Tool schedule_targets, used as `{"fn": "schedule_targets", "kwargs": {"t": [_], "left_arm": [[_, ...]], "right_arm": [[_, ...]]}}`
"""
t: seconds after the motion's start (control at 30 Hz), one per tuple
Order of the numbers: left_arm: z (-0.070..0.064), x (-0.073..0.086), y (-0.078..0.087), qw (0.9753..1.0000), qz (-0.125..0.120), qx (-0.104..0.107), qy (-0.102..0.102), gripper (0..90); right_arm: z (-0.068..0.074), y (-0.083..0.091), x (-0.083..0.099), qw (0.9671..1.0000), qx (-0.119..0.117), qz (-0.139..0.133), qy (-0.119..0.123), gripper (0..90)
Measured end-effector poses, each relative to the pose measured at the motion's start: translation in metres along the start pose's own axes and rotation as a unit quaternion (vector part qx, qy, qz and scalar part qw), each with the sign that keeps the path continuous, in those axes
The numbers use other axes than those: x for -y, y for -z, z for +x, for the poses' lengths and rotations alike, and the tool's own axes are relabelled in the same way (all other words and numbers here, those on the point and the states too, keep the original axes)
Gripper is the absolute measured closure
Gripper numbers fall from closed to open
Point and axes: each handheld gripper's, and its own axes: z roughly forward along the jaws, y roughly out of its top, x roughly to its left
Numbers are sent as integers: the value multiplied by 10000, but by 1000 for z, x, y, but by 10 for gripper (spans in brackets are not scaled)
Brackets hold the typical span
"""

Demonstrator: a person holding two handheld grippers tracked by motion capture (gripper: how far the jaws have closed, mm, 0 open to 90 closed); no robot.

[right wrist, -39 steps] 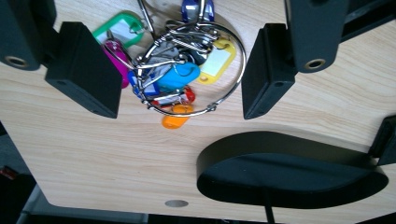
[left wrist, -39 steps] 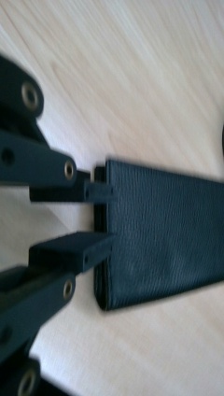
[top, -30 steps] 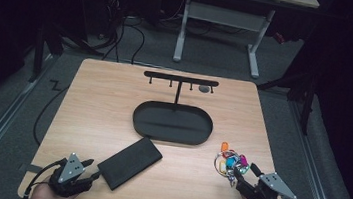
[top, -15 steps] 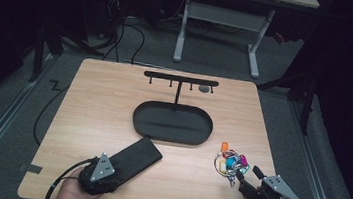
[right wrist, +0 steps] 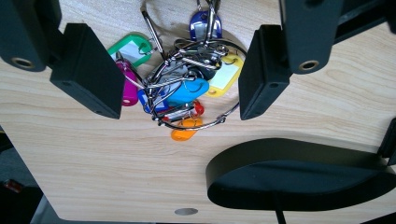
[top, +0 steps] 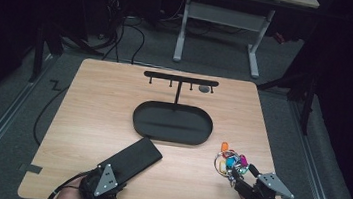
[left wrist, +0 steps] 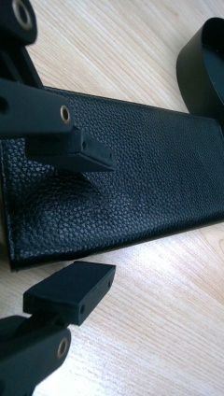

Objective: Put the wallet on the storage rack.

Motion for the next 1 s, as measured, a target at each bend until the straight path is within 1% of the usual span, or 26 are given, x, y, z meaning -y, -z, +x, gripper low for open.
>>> {"fn": "schedule_targets", "kwargs": {"t": [0.03,0.07,0.1,0.13,0.17,0.23,0.3,0.43,0.57,0.67,0.7,0.77,0.83,0.87,0.93,1.0], "left_arm": [[-1,0,0,9999,-3,-62,-79,440],[-3,0,-1,9997,68,-112,-195,442],[-7,0,-2,9989,117,-232,-379,448],[-11,0,-2,9980,120,-349,-519,446],[-12,0,-2,9976,119,-394,-558,461],[-13,0,-3,9976,106,-408,-542,476],[-11,1,-2,9979,74,-365,-530,484],[-11,2,-2,9978,62,-332,-563,511],[-11,2,-1,9975,43,-323,-632,575],[-9,3,0,9979,-19,-252,-604,601],[-9,4,1,9977,-30,-247,-624,621],[-9,5,2,9977,-58,-248,-631,644],[-10,5,2,9970,-56,-301,-712,683],[-10,4,2,9969,-56,-306,-723,683],[-9,5,3,9974,-73,-272,-668,695],[-8,6,3,9978,-149,-231,-599,715]], "right_arm": [[0,0,0,10000,-14,5,-9,321],[0,0,0,10000,-22,1,-12,322],[0,0,0,10000,-15,-3,-17,322],[0,0,0,10000,-14,-3,-14,322],[-1,0,0,10000,-17,-3,-16,323],[0,0,0,10000,-27,-1,-22,323],[0,0,0,10000,-30,11,-19,323],[0,-1,0,10000,-28,7,-14,323],[0,0,0,10000,-41,-6,-30,323],[-1,0,1,10000,-43,7,-46,323],[-1,0,1,10000,-44,5,-49,323],[-1,0,1,10000,-48,4,-62,324],[-1,0,0,10000,-61,-5,-61,324],[-1,0,0,10000,-61,-5,-61,324],[-1,0,0,10000,-57,-4,-54,324],[-1,0,0,10000,-62,2,-50,325]]}}
